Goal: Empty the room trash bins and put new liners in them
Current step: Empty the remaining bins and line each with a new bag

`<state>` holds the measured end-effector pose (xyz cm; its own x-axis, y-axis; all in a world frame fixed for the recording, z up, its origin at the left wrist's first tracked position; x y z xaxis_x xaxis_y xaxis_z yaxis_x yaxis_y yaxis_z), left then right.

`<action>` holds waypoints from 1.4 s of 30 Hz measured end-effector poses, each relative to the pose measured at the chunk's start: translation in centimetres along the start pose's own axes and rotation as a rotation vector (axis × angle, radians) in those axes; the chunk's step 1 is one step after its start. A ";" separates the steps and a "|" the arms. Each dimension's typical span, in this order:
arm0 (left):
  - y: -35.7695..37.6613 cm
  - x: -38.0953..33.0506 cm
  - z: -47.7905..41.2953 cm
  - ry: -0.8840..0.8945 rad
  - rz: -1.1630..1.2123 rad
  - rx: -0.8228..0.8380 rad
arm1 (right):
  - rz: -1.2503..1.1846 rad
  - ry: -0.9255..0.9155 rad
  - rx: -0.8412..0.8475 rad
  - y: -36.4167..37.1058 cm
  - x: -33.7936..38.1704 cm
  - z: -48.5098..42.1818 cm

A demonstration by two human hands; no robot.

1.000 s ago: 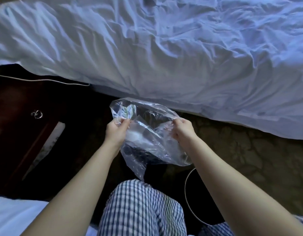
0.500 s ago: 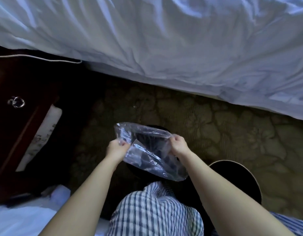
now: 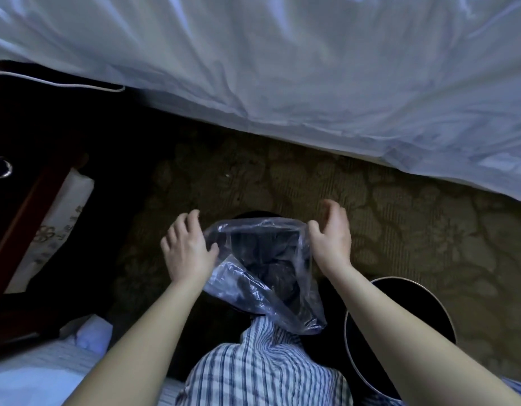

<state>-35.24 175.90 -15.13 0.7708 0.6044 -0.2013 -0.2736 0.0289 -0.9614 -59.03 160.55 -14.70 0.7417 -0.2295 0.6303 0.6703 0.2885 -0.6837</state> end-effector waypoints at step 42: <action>6.5 5.3 -1.0 -0.297 0.514 0.030 | 0.238 0.037 0.177 4.7 -4.5 -3.8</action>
<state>-32.32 178.52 -22.63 0.3424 0.7434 -0.5745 -0.5885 -0.3069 -0.7480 -59.11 159.44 -22.19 0.8803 -0.1687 0.4434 0.4647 0.4952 -0.7341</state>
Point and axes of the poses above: each hand's wrist, its own z-axis away from the middle knuckle, its own y-axis out of the palm, x = y × z, the point moved 9 cm from there along -z, towards the middle knuckle, and after that the axes turned 10 degrees about y, right-handed, at the moved point
